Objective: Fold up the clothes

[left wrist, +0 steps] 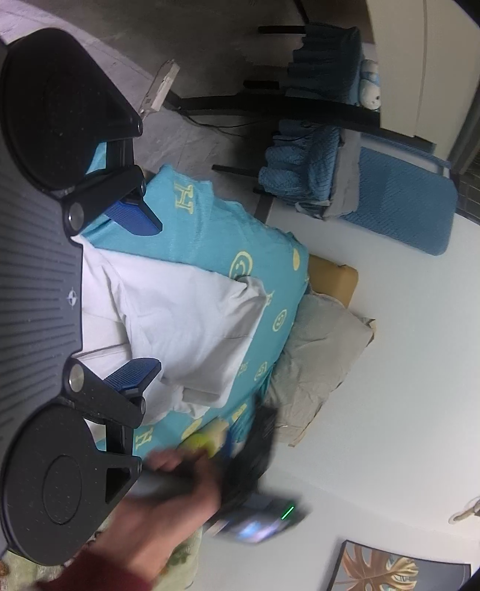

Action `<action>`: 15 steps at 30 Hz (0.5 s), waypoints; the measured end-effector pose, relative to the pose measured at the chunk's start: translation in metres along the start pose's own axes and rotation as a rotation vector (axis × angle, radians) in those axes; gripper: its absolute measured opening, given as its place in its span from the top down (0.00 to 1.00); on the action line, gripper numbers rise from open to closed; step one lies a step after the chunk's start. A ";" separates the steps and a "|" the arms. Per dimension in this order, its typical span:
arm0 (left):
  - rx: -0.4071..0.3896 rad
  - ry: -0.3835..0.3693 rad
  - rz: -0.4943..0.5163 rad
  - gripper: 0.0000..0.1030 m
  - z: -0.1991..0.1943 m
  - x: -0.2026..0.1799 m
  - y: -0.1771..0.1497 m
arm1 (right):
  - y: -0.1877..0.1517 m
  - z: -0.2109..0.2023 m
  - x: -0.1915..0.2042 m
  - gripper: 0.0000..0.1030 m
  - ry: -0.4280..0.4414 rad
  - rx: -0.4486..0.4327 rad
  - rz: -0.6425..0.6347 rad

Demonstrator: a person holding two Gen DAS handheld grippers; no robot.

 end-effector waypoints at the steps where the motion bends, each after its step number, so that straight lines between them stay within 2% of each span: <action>1: 0.002 0.002 -0.005 0.28 -0.001 0.001 0.000 | -0.007 -0.014 -0.011 0.21 -0.016 -0.001 0.033; 5: 0.008 -0.007 -0.019 0.28 -0.006 0.000 -0.002 | -0.053 -0.041 -0.045 0.22 -0.039 0.098 0.218; 8: 0.006 0.006 0.015 0.27 -0.010 -0.005 -0.002 | -0.082 -0.041 -0.054 0.25 -0.048 0.175 0.305; 11: 0.000 0.023 0.072 0.27 -0.014 -0.012 -0.004 | -0.103 -0.029 -0.052 0.51 -0.051 0.246 0.334; 12: -0.002 0.030 0.093 0.26 -0.014 -0.014 -0.005 | -0.108 -0.026 -0.050 0.77 -0.046 0.260 0.338; 13: 0.002 0.035 0.108 0.26 -0.015 -0.016 -0.007 | -0.114 -0.023 -0.047 0.89 -0.041 0.274 0.341; 15: 0.020 0.033 0.126 0.25 -0.016 -0.021 -0.008 | -0.115 -0.032 -0.048 0.92 -0.042 0.266 0.307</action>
Point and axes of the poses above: each gripper's, at about its wrist camera, not at the fingertips, and z roughly the way its jaws point, x to its left, y to its top, the point moved 8 cm from there along z, roughly the way its jaws point, and after that the axes turned 3 degrees about z, right-handed, at the moved point
